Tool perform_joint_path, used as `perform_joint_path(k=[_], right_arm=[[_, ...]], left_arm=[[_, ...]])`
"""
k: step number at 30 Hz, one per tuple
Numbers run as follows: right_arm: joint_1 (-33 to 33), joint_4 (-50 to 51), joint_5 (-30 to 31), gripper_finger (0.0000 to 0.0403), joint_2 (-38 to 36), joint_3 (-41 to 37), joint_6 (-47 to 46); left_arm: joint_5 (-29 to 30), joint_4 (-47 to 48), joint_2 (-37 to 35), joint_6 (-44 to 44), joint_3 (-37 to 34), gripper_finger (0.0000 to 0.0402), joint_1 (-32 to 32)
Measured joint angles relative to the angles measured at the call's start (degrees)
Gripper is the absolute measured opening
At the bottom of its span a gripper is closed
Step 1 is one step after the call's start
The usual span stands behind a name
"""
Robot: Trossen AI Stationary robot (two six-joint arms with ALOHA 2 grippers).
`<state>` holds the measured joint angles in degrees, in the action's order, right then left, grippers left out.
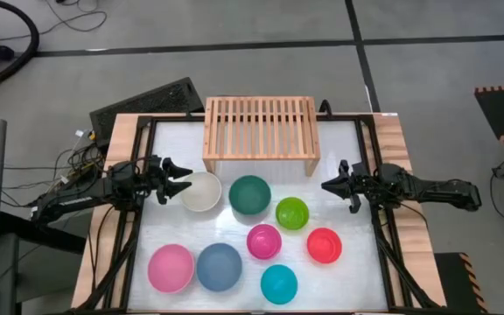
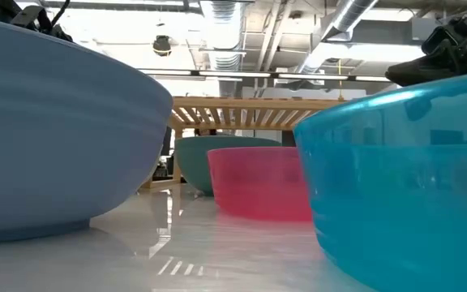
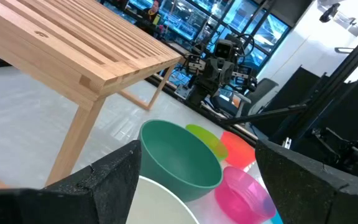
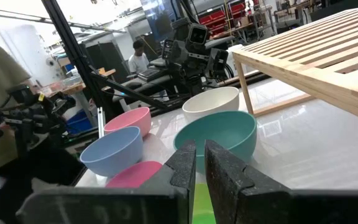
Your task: Place and stack bowls onto a shelf
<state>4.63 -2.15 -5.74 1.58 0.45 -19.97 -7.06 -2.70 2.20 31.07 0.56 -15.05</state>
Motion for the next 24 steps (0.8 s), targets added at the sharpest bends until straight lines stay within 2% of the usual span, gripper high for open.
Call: perform_joint_path(k=[6, 12, 19, 24], right_arm=[[-0.01, 0.0, 0.01, 0.0063, 0.02, 0.0, -0.02], [0.0, 0.0, 0.01, 0.0063, 0.01, 0.0, -0.01], [0.01, 0.0, 0.01, 0.0063, 0.02, 0.0, -0.02], [0.01, 0.0, 0.0, 0.0063, 0.01, 0.0, -0.02]], left_arm=[[6.8, 0.97, 0.04, -7.6, 0.01, 0.03, 0.0], [12.08, 0.56, 0.04, -9.37, -0.01, 0.03, 0.0], [12.04, 0.76, 0.04, 3.04, -0.01, 0.03, 0.02], [16.75, -0.68, 0.02, 6.94, -0.01, 0.03, 0.01]])
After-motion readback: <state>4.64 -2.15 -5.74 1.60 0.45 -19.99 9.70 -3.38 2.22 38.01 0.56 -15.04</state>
